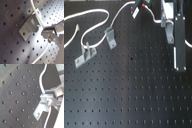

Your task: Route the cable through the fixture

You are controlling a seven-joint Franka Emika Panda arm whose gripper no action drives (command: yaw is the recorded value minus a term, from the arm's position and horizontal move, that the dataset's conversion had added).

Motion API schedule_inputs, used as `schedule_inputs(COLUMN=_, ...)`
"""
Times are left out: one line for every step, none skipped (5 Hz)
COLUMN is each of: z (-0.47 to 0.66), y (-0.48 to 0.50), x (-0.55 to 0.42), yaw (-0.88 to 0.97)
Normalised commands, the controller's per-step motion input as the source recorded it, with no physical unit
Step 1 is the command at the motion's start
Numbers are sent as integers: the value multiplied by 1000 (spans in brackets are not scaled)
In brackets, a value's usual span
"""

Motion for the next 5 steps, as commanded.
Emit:
schedule_inputs(z=-17, y=-120, x=-9, yaw=-11)
schedule_inputs(z=0, y=-1, x=-17, yaw=0)
schedule_inputs(z=417, y=-4, x=-247, yaw=0)
schedule_inputs(z=243, y=-8, x=-391, yaw=114)
schedule_inputs(z=112, y=75, x=-310, yaw=51)
